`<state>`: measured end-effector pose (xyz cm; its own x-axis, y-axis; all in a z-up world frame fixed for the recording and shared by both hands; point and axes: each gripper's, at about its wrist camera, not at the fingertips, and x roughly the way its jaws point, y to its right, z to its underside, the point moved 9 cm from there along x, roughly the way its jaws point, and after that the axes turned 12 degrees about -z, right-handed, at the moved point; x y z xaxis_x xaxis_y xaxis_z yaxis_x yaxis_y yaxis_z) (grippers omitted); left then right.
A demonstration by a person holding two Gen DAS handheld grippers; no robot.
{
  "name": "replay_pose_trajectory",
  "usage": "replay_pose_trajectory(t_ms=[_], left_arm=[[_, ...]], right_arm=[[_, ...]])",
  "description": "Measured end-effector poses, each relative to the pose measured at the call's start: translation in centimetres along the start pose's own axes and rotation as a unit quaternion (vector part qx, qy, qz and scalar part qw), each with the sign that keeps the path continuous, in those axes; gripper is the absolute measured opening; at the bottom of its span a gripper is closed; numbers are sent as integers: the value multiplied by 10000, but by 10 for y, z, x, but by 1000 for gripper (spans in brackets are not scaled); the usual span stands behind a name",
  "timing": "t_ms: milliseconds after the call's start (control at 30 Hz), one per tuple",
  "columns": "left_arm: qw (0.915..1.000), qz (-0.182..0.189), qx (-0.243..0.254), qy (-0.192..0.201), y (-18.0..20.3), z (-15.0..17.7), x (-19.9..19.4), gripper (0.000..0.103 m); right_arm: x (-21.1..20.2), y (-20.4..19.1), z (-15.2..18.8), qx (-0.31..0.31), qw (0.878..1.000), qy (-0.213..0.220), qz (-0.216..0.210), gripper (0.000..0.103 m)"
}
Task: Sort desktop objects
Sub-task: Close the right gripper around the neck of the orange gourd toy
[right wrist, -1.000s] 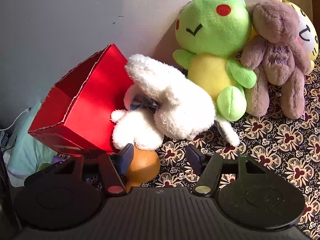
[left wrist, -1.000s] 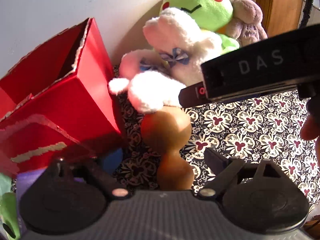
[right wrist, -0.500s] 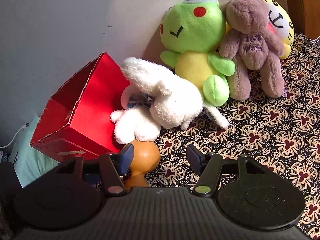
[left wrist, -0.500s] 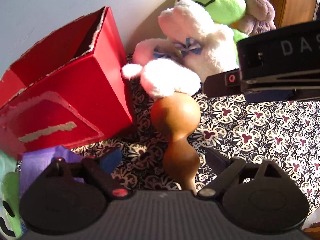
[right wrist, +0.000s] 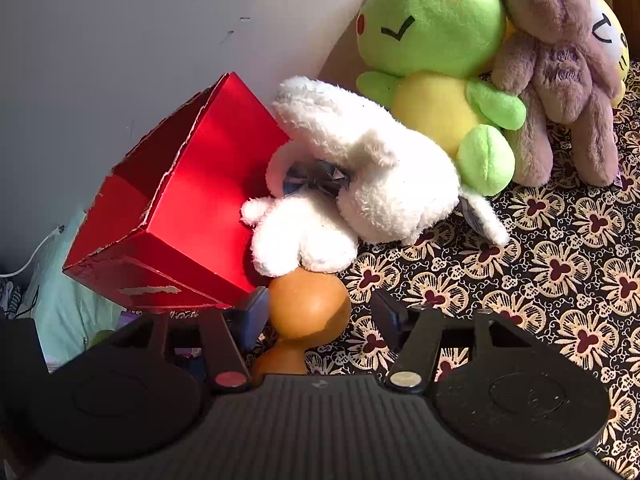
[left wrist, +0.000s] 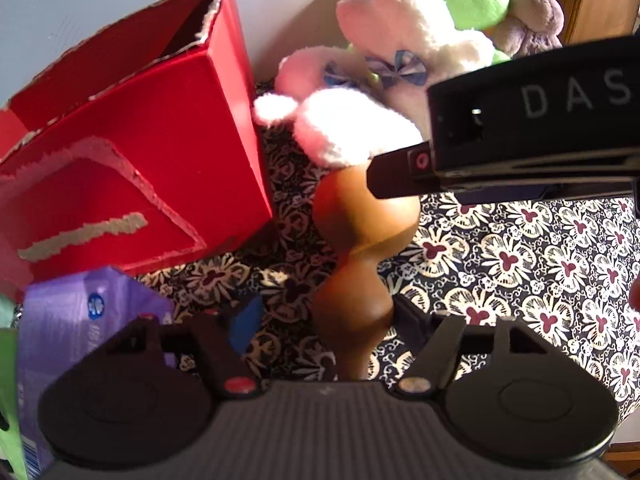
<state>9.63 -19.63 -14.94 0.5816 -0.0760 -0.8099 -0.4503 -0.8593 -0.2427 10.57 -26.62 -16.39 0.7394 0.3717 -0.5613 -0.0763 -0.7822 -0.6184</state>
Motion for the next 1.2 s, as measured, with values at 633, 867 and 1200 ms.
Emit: replay_pose_trajectory(t_ms=[633, 867, 1200], left_arm=[[9974, 537, -41, 480, -16, -3, -8, 41], [9971, 533, 31, 546, -18, -7, -12, 39], [9891, 1041, 465, 933, -6, 4, -63, 39]], right_arm=[[39, -2, 14, 160, 9989, -212, -374, 60], [43, 1, 16, 171, 9986, -164, -474, 60], [-6, 4, 31, 251, 9982, -27, -540, 59]])
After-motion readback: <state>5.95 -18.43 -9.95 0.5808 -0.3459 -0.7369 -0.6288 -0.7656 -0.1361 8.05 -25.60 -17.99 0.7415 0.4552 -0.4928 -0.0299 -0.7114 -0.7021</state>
